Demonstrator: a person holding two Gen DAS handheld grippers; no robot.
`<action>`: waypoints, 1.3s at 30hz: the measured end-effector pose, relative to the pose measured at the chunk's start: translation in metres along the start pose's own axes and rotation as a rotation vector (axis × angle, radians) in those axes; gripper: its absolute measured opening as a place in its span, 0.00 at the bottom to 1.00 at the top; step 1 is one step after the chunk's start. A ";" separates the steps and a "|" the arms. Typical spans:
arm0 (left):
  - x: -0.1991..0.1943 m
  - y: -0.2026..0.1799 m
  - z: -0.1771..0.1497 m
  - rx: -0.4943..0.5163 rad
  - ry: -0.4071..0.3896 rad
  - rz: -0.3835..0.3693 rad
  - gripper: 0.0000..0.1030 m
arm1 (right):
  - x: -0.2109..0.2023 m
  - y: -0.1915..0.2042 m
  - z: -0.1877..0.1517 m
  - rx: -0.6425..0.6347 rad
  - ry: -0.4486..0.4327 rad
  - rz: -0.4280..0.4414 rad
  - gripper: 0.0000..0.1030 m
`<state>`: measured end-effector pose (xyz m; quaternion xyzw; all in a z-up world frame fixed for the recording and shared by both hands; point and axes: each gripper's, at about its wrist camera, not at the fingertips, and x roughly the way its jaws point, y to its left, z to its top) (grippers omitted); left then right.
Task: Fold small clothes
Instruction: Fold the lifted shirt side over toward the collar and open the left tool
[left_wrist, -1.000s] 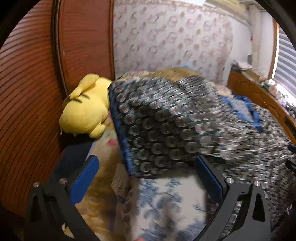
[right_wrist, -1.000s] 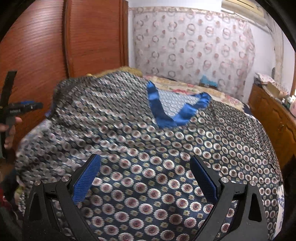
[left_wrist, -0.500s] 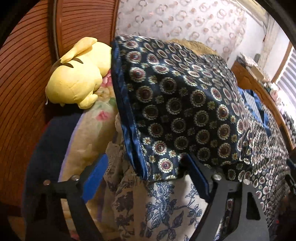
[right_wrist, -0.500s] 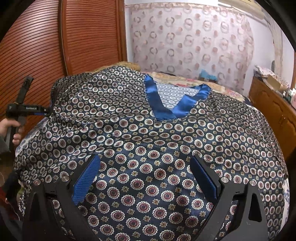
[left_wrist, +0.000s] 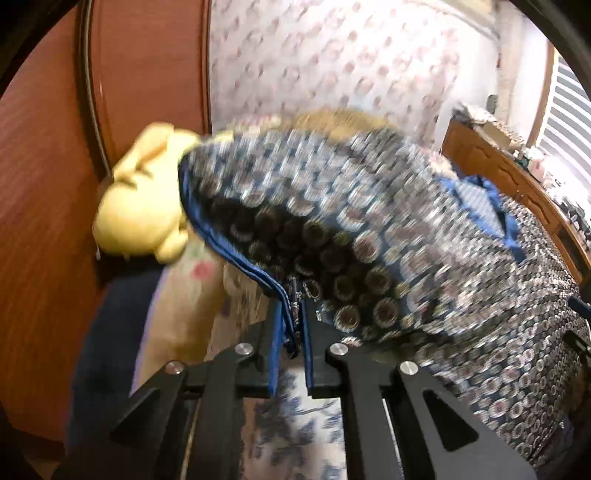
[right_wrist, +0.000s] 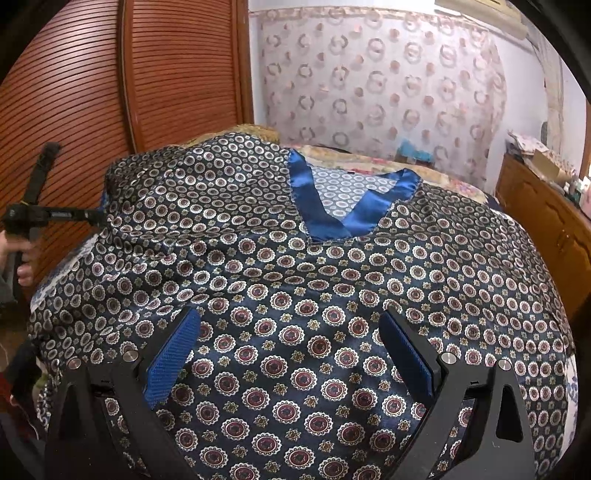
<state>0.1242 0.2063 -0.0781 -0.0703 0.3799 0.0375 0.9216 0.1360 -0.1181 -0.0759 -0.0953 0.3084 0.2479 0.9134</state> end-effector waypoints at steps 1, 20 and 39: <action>-0.010 -0.009 0.005 0.015 -0.030 -0.007 0.06 | 0.000 0.000 0.000 0.000 0.000 0.000 0.96; -0.063 -0.147 0.034 0.295 -0.086 -0.256 0.22 | -0.004 -0.001 -0.003 0.004 -0.018 -0.004 0.96; 0.002 -0.083 -0.018 0.218 0.084 -0.100 0.61 | -0.004 -0.001 -0.002 0.007 -0.018 -0.001 0.96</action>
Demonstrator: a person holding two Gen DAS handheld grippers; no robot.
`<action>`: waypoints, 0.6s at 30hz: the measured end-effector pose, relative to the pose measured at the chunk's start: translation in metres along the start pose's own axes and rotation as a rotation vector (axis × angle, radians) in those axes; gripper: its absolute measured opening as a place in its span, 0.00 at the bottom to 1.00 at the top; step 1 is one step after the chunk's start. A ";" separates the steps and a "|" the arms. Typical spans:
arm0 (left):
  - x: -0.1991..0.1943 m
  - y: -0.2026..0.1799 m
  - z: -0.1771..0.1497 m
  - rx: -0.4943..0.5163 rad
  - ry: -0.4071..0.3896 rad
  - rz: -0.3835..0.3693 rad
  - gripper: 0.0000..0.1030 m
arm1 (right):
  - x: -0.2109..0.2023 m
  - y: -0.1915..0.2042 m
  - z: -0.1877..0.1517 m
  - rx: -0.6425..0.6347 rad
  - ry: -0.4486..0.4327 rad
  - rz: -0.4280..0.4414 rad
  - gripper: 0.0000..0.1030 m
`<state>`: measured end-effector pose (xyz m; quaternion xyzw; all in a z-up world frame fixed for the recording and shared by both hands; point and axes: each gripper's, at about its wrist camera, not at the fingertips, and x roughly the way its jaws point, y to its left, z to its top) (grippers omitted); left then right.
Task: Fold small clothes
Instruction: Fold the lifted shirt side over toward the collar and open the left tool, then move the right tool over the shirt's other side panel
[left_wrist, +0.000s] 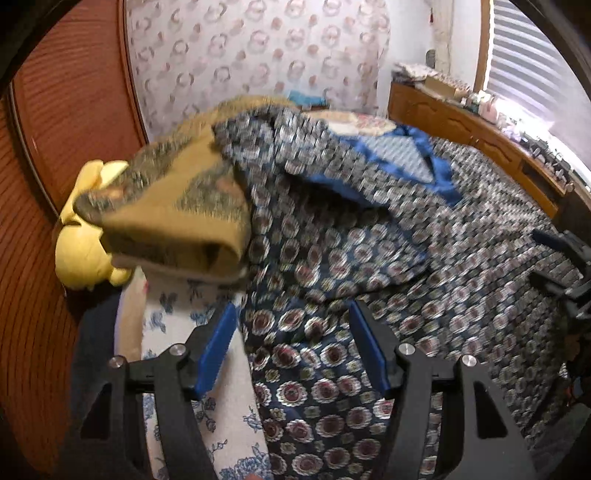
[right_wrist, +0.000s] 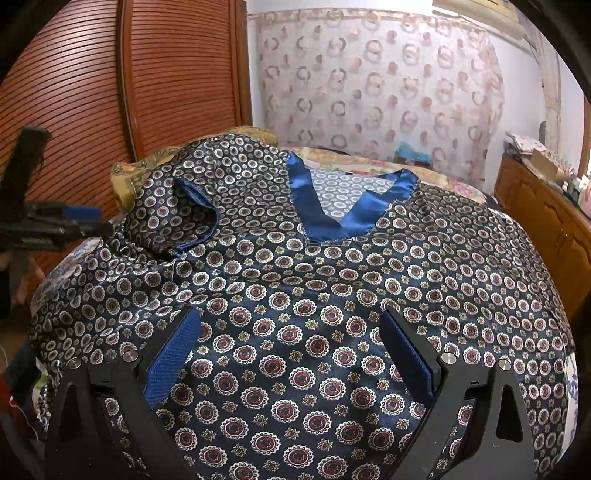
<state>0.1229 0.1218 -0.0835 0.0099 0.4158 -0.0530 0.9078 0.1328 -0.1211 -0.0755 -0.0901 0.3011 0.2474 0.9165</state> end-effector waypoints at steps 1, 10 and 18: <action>0.004 0.001 -0.002 0.000 0.008 0.008 0.61 | 0.001 0.000 0.000 -0.002 0.002 0.002 0.96; 0.018 0.007 -0.015 -0.026 0.026 -0.003 0.62 | 0.003 0.002 0.000 -0.013 0.019 0.010 0.96; 0.015 0.009 -0.018 -0.033 -0.002 0.002 0.64 | 0.014 0.011 0.031 -0.156 0.037 0.051 0.91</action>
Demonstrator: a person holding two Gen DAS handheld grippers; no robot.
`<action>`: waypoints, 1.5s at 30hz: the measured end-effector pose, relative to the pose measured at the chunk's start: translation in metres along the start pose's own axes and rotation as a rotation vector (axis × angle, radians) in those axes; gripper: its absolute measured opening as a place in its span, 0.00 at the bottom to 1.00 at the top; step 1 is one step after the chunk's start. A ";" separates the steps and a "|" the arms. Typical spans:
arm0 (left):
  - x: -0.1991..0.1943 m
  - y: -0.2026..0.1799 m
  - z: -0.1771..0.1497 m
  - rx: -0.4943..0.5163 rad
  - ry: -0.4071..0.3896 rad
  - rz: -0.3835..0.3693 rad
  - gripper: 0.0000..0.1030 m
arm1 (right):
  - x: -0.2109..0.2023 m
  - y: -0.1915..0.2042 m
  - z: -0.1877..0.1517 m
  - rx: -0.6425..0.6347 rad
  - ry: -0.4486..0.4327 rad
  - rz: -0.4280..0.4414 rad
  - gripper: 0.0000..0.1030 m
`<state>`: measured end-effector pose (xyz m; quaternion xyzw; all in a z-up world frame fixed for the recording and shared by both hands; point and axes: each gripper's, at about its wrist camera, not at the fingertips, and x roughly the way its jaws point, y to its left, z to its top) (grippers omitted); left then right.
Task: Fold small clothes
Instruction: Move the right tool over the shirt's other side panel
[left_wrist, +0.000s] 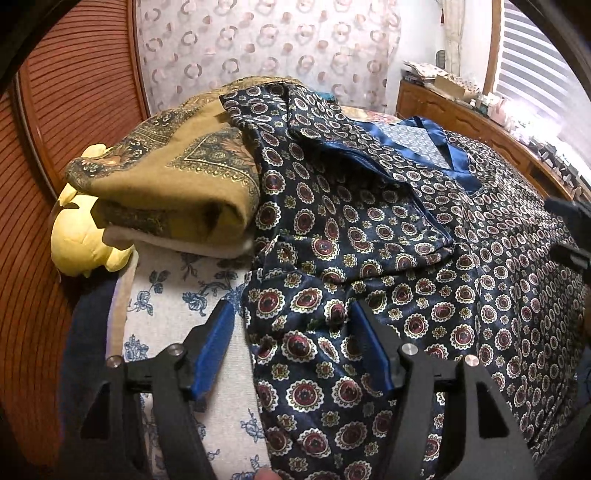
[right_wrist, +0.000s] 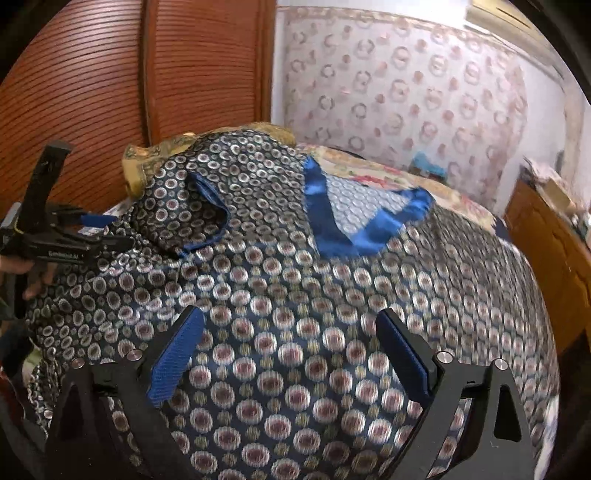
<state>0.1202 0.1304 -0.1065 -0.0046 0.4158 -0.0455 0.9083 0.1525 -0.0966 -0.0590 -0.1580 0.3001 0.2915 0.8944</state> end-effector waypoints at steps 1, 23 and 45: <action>0.000 0.000 -0.001 0.001 -0.001 -0.001 0.64 | 0.003 0.001 0.006 -0.012 -0.001 0.017 0.90; -0.002 0.005 -0.007 -0.026 -0.023 0.010 0.64 | 0.170 0.070 0.117 -0.162 0.181 0.124 0.82; -0.018 0.003 -0.003 -0.007 -0.040 0.036 0.64 | 0.061 -0.056 0.059 0.022 0.063 0.034 0.80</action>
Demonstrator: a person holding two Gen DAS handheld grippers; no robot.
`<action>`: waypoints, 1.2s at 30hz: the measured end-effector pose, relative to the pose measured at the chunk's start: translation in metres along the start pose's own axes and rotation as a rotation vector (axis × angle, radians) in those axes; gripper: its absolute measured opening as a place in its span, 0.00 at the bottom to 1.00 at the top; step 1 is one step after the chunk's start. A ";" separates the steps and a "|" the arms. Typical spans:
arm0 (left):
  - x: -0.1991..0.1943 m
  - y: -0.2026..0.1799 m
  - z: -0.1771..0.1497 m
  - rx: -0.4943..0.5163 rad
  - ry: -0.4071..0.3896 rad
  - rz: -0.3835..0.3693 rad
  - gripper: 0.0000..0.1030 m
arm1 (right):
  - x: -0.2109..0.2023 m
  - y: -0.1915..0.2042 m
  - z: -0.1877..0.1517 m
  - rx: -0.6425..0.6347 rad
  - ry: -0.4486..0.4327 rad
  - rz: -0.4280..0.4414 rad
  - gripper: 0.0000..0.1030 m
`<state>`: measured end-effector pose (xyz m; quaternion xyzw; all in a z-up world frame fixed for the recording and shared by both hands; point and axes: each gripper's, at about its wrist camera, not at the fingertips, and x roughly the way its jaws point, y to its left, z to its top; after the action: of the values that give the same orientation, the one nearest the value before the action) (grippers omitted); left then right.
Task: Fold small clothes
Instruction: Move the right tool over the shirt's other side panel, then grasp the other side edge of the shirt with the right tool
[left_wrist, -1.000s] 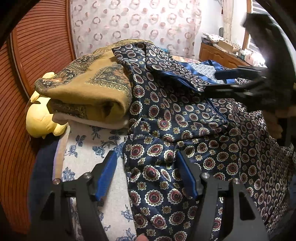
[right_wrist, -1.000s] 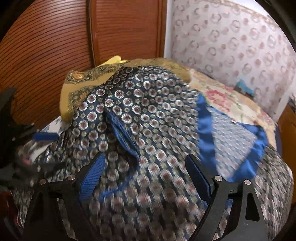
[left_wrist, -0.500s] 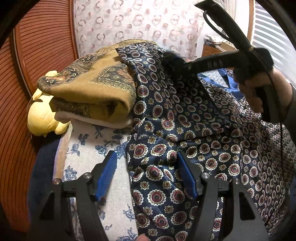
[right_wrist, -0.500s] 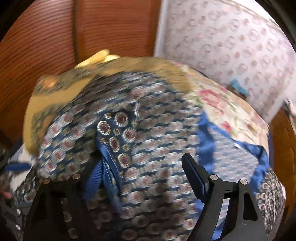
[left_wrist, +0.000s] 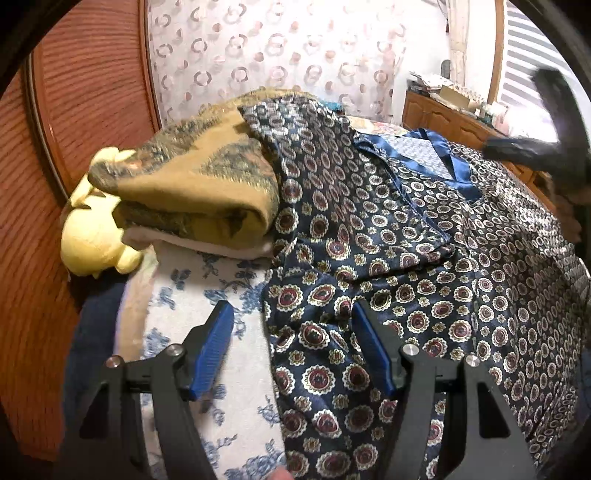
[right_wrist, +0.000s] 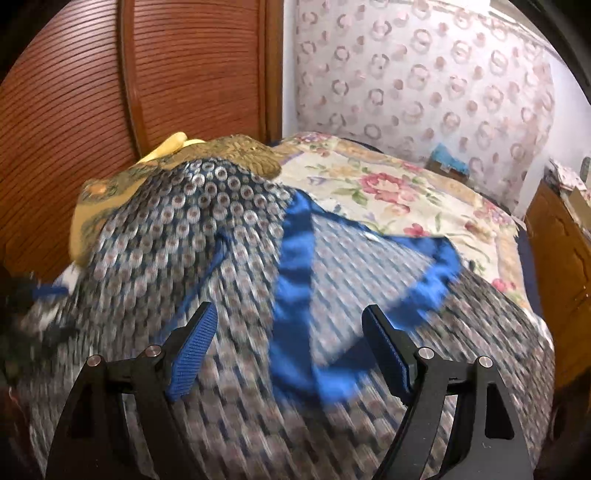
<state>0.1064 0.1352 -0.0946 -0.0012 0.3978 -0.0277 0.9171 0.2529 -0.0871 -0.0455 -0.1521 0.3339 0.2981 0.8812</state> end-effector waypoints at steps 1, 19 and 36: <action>-0.003 -0.002 0.003 0.008 -0.004 0.007 0.64 | -0.010 -0.006 -0.011 0.007 -0.002 -0.007 0.80; 0.057 -0.167 0.115 0.315 0.025 -0.223 0.65 | -0.098 -0.179 -0.148 0.337 -0.004 -0.223 0.80; 0.120 -0.238 0.136 0.389 0.127 -0.332 0.65 | -0.085 -0.250 -0.191 0.532 0.088 -0.130 0.65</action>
<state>0.2757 -0.1117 -0.0831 0.1117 0.4362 -0.2540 0.8560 0.2641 -0.4063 -0.1102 0.0506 0.4279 0.1359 0.8921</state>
